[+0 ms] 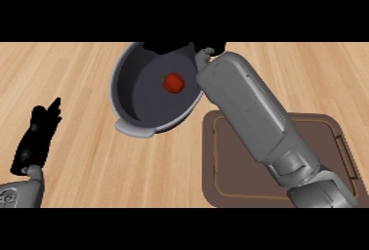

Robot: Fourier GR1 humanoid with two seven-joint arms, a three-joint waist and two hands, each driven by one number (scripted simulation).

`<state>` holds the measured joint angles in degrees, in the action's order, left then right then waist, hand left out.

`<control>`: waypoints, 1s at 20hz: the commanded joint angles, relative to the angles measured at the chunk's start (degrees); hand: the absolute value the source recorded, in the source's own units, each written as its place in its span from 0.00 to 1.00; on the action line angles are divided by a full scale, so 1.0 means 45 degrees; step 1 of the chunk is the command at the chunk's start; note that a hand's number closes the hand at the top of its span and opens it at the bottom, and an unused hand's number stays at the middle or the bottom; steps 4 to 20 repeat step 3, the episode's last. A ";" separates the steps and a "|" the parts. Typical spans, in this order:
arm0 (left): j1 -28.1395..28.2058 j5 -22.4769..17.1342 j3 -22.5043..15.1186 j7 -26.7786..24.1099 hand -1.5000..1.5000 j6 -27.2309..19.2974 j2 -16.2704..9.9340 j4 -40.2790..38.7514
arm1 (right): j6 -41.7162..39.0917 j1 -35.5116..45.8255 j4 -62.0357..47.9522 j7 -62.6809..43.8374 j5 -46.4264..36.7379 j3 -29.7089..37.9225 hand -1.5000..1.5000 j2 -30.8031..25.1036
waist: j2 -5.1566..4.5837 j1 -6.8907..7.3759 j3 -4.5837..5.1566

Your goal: Pick the bell pepper from the tray and place it in the pot

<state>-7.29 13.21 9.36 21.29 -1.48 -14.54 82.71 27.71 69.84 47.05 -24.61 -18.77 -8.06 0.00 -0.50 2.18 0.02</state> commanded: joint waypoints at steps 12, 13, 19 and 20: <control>-0.0303 -0.0173 0.0232 0.1076 0.50 -0.0049 0.0006 0.0366 | 0.0916 -0.1330 0.1370 0.0791 0.0376 0.0999 0.00 -0.0730 | 0.0164 -0.0548 -0.0016; -0.0303 -0.0173 0.0232 0.1076 0.50 -0.0049 0.0006 0.0366 | 0.0916 -0.1330 0.1370 0.0791 0.0376 0.0999 0.00 -0.0730 | 0.0164 -0.0548 -0.0016; -0.0303 -0.0173 0.0232 0.1076 0.50 -0.0049 0.0006 0.0366 | 0.0916 -0.1330 0.1370 0.0791 0.0376 0.0999 0.00 -0.0730 | 0.0164 -0.0548 -0.0016; -0.0303 -0.0173 0.0232 0.1076 0.50 -0.0049 0.0006 0.0366 | 0.0916 -0.1330 0.1370 0.0791 0.0376 0.0999 0.00 -0.0730 | 0.0164 -0.0548 -0.0016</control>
